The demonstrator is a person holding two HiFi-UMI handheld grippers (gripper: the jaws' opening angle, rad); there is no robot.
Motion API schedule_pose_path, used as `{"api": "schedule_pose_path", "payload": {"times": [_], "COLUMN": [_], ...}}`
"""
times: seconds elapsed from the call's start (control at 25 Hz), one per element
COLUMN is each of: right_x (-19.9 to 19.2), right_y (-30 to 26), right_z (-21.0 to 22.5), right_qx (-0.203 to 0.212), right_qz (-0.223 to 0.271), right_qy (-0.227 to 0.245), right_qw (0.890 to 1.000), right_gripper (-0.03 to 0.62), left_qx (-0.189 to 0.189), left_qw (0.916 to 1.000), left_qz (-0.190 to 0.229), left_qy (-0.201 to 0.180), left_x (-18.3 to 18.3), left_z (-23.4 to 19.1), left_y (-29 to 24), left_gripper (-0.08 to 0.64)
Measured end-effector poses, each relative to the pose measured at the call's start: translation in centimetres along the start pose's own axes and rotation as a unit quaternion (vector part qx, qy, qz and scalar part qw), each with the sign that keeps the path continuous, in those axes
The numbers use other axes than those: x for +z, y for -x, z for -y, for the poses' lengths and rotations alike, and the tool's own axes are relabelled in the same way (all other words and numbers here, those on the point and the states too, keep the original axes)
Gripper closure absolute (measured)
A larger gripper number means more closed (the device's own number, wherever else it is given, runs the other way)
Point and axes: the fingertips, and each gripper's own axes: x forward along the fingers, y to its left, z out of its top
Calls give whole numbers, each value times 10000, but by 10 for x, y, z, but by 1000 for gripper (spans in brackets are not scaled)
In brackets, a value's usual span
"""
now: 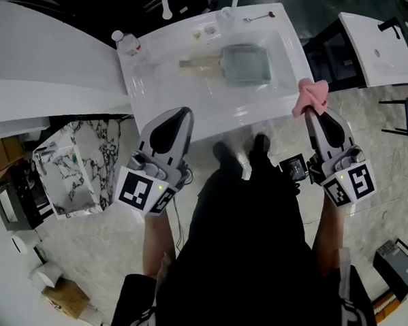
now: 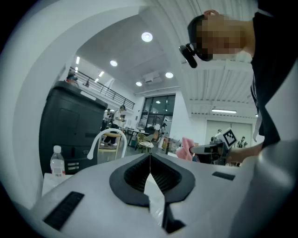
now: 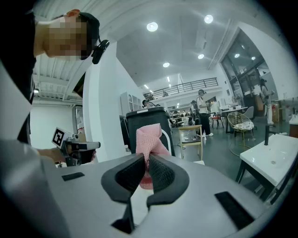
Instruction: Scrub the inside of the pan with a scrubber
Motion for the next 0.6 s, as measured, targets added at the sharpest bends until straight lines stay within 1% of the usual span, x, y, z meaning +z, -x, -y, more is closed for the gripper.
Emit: {"api": "schedule_pose_path", "payload": {"times": [0.08,0.16,0.32,0.48,0.6], "right_x": [0,0,-5,-9,-8], "right_y": [1,2,9,12,11], "right_z": [5,7,-4,-12,-16], "right_qx": [-12,-39,-66,-9,38], "right_qz": [-32,-26,-9,-36,20], "right_qy": [37,31,-29,-99,-174], "right_qw": [10000,10000,10000,9999,9998], "right_gripper": [552,552,552,552,552], "left_qx": [-109,-195,-344,-284,-323], "left_qw": [9999,9996,9993,9996,9994], "left_qz": [-21,-53,-30,6,71], "left_qy": [-132,-180,-106,-32,25], "left_x": [-3,-6,-9,-11,-13], "left_z": [8,14,26,30,31], "left_y": [-11,-17,-11,-7,-7], "left_gripper": [528,528,528,528,528]}}
